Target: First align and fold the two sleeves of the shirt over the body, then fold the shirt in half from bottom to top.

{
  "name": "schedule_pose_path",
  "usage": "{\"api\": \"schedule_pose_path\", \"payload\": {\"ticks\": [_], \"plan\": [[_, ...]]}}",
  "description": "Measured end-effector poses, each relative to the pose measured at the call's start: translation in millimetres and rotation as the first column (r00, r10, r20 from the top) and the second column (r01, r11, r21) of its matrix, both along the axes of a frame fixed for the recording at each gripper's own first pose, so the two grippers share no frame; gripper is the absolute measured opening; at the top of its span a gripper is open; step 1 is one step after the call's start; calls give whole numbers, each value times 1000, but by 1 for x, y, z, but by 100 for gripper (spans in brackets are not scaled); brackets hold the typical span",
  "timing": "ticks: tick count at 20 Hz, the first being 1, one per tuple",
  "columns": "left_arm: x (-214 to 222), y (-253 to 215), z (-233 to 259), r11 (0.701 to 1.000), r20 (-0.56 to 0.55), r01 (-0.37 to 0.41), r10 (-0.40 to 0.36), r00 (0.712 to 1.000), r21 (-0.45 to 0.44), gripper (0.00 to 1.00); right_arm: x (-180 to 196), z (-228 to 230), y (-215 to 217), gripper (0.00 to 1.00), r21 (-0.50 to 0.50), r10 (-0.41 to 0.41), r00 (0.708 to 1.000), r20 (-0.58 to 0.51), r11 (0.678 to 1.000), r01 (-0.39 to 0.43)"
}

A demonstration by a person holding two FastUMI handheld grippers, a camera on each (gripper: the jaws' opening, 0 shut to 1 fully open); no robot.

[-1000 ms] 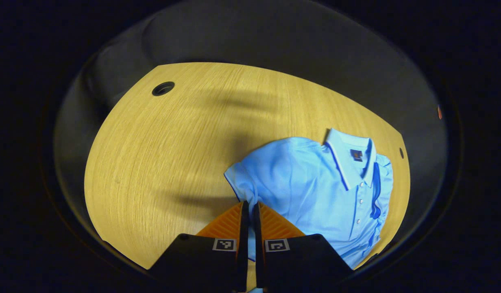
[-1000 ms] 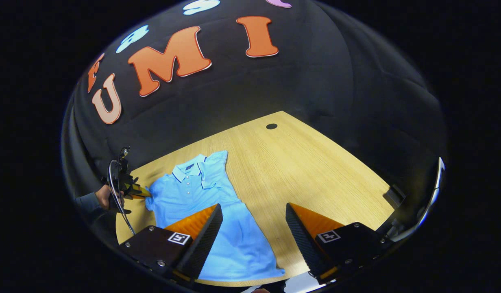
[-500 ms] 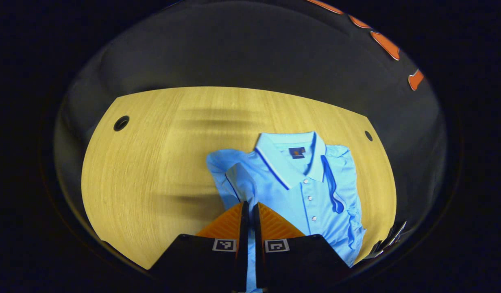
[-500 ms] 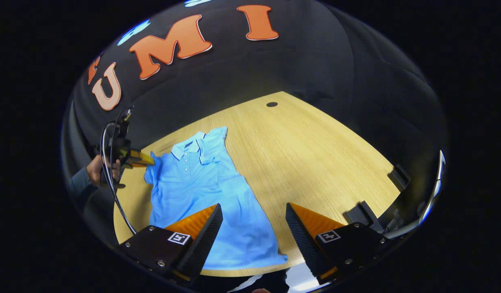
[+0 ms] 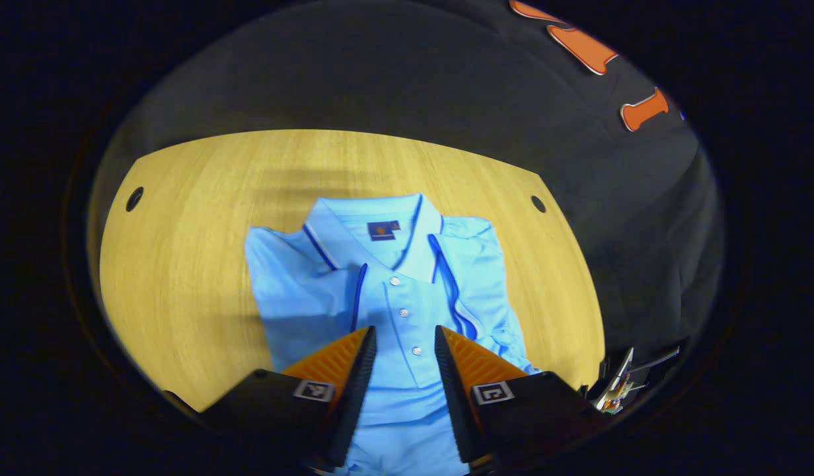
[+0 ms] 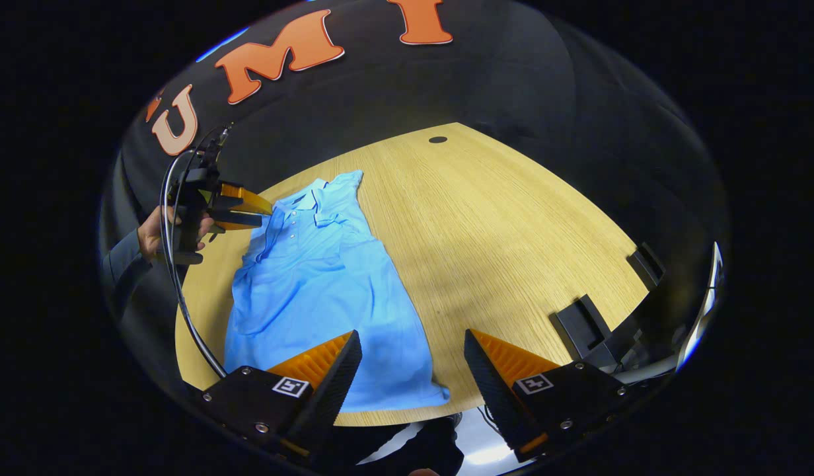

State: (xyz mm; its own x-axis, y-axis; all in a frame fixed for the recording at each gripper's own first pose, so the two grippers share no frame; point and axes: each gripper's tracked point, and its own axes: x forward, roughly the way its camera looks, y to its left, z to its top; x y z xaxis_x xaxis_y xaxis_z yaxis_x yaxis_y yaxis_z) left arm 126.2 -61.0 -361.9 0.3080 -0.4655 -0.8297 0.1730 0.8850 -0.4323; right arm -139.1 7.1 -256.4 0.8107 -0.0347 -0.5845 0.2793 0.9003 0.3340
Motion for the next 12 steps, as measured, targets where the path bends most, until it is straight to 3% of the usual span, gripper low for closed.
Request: {"api": "schedule_pose_path", "payload": {"ticks": [1, 2, 3, 6, 12], "plan": [[-5, 3, 6, 1000, 24, 14, -15, 1000, 19, 81, -1, -1, -2, 98, -3, 7, 1000, -1, 1000, -7], [-12, 3, 8, 999, 42, 31, -33, 999, 36, 77, 0, -3, -4, 98, -7, 18, 1000, -2, 1000, -18], [-20, 5, 13, 998, 62, 43, -46, 997, 53, 86, 0, -5, -5, 98, -13, 30, 1000, -5, 999, -30], [-50, 20, 27, 993, 109, 47, -59, 992, 110, 100, 1, -13, -3, 98, -23, 89, 996, -18, 996, -89], [-139, 68, 36, 987, 79, -50, 38, 996, 152, 100, 1, -38, 8, 98, -74, 217, 973, -83, 972, -223]]}}
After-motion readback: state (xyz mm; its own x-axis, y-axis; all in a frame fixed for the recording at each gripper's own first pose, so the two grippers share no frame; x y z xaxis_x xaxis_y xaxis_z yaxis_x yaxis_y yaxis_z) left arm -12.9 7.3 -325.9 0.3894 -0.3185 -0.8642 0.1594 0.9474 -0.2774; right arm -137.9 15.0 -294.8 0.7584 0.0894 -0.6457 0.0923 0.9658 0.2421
